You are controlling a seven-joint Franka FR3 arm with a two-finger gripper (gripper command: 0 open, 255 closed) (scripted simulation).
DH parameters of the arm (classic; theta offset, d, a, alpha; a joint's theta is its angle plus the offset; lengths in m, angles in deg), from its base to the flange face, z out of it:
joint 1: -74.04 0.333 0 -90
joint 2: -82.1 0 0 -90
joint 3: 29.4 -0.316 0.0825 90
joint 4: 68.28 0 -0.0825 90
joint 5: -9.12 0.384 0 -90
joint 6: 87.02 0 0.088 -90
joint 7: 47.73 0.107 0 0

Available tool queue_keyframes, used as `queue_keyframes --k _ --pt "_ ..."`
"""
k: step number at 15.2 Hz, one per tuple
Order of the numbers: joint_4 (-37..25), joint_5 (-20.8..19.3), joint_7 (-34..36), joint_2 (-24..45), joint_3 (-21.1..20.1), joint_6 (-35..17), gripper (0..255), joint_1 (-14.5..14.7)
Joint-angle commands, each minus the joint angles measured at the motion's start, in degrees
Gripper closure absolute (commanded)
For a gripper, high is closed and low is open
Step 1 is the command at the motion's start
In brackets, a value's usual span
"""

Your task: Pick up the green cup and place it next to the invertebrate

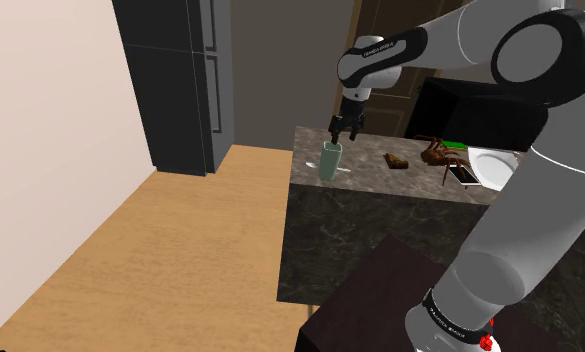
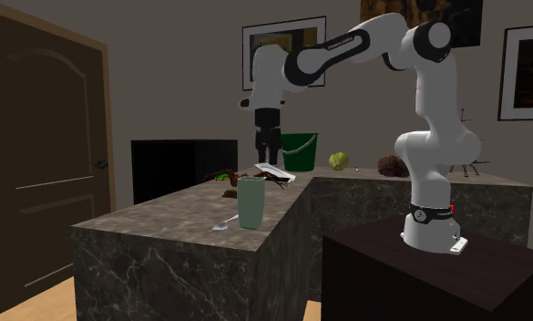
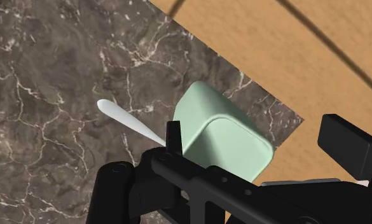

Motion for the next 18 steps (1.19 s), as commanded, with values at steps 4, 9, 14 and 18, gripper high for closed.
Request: queue_keyframes --k 4,9,14,18 --pt "-8.79 3.63 -3.71 10.79 1.3 -1.49 0 -2.3" --pt "-8.45 4.64 -4.48 13.39 1.1 -4.28 0 -2.83" --pt "-7.18 5.2 -4.84 14.58 0.91 -6.67 0 -2.91" --pt "-7.19 5.2 -4.84 14.59 0.91 -6.67 0 -2.91"
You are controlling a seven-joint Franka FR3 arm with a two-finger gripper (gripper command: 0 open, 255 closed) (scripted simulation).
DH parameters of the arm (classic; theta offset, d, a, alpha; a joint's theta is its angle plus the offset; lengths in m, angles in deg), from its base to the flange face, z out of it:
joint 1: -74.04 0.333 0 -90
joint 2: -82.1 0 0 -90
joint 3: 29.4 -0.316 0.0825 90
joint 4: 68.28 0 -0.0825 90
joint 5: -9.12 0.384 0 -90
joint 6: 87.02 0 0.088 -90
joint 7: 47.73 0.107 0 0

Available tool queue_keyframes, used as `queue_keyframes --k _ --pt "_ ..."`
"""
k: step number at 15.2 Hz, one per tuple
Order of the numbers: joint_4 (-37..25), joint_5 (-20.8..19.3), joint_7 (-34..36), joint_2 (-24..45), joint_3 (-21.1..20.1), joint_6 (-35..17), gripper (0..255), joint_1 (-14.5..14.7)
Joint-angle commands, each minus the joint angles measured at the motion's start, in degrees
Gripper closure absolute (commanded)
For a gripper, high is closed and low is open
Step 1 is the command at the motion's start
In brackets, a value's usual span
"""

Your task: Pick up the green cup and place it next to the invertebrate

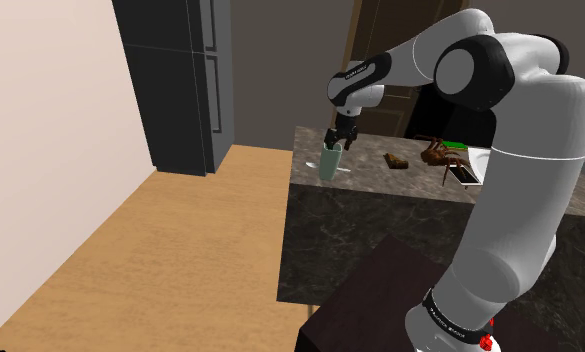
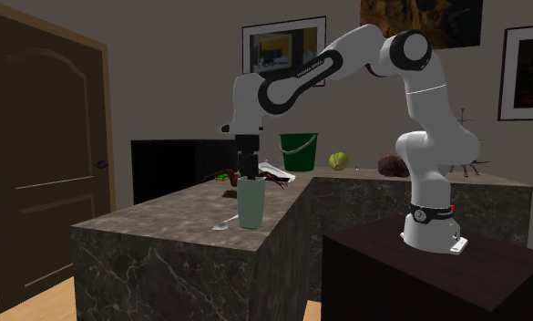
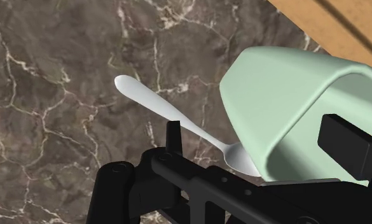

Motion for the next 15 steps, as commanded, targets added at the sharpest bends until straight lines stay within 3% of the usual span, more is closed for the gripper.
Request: queue_keyframes --k 1,2,3,15 --pt "0.01 0.01 0.0 0.01 0.0 -0.02 0 0.0" --pt "0.0 0.0 0.0 0.01 0.0 -0.01 0 0.0" --pt "0.0 0.0 0.0 0.01 0.0 -0.01 255 0.0" --pt "-1.07 -0.46 0.35 -0.98 0.14 1.98 255 0.1"
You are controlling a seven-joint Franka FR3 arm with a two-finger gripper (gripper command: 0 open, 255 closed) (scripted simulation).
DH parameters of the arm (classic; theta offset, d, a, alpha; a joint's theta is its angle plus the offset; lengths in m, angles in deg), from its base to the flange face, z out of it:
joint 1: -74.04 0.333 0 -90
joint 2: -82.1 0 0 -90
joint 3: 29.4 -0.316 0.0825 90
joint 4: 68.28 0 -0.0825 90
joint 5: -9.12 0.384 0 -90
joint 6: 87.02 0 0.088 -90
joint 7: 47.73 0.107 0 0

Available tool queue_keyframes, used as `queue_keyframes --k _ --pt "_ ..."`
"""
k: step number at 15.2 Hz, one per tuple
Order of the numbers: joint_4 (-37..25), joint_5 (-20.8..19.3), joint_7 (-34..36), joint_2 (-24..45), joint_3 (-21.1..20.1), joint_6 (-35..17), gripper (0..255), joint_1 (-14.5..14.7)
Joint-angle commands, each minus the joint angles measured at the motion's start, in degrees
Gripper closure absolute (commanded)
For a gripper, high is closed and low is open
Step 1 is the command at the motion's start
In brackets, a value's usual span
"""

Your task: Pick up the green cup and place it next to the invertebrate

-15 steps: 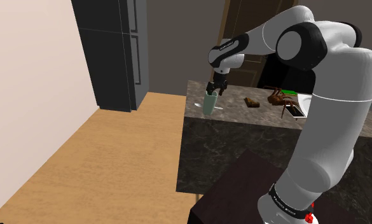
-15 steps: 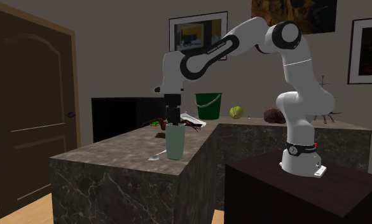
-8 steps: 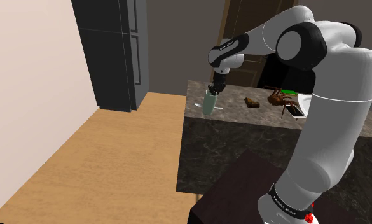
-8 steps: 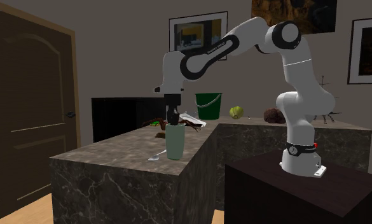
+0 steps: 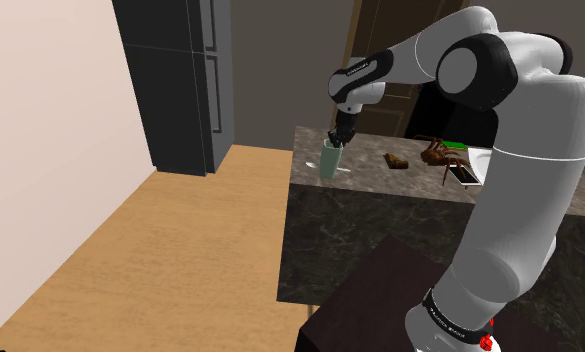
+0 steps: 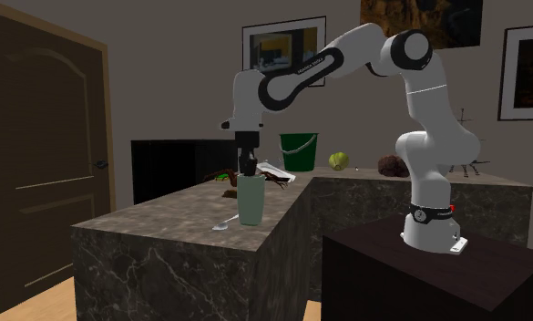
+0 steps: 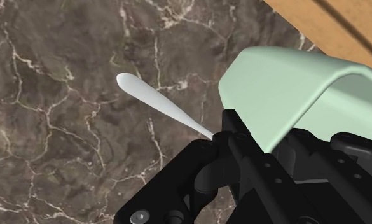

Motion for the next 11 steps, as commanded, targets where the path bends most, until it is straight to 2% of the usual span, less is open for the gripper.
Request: queue_keyframes --k 1,11 --pt "-0.79 -0.3 0.26 -0.62 0.08 1.36 255 0.08" --pt "-5.39 -1.48 1.18 -3.11 0.4 8.29 255 0.25"
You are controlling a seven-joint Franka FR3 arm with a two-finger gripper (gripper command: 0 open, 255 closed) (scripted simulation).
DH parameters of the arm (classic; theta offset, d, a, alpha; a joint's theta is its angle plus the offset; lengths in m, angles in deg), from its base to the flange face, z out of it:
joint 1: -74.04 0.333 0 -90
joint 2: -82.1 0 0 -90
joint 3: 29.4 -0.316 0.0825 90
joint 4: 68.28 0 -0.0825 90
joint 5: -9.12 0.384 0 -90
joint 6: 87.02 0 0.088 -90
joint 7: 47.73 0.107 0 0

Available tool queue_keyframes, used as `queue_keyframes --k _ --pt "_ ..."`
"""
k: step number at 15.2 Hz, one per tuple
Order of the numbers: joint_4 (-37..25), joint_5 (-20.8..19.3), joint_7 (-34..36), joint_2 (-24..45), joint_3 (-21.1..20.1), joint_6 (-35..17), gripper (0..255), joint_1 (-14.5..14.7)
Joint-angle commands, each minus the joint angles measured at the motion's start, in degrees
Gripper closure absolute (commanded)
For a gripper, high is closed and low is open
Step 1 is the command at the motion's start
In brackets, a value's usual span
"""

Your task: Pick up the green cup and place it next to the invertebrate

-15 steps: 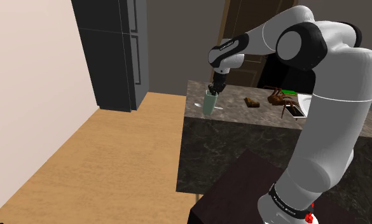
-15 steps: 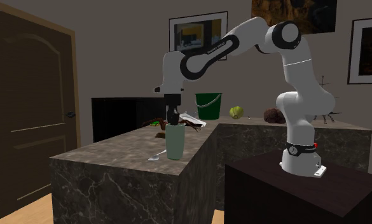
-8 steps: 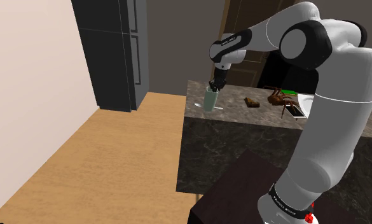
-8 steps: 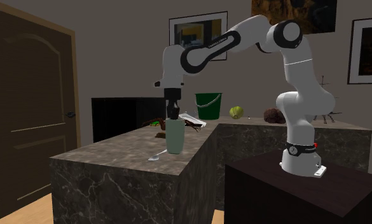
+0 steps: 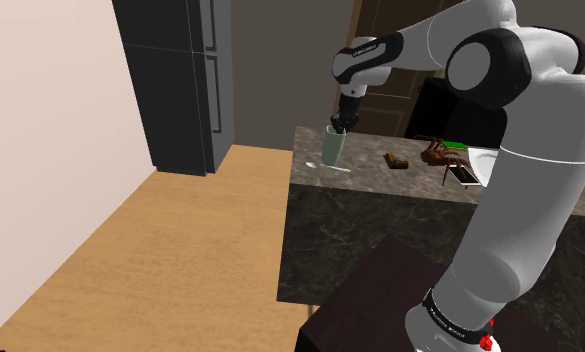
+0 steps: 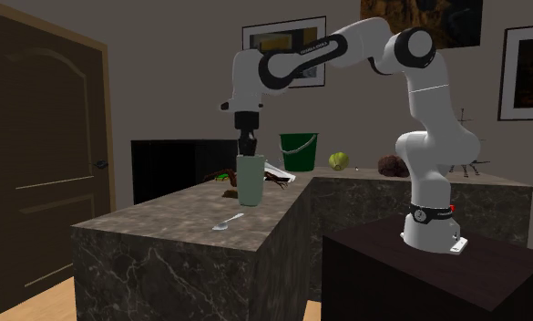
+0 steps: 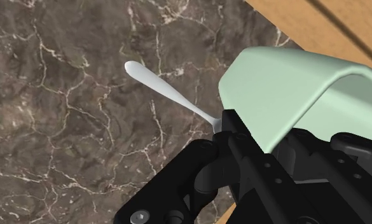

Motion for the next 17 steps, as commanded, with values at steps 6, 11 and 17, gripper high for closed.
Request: queue_keyframes --k 6,11,17 --pt "-3.75 -0.6 0.54 -1.29 0.14 4.97 255 0.06" --pt "-7.05 -0.84 0.78 -1.73 0.23 8.68 255 0.01" --pt "-11.57 -0.94 0.98 -1.81 0.32 13.27 255 -0.12"
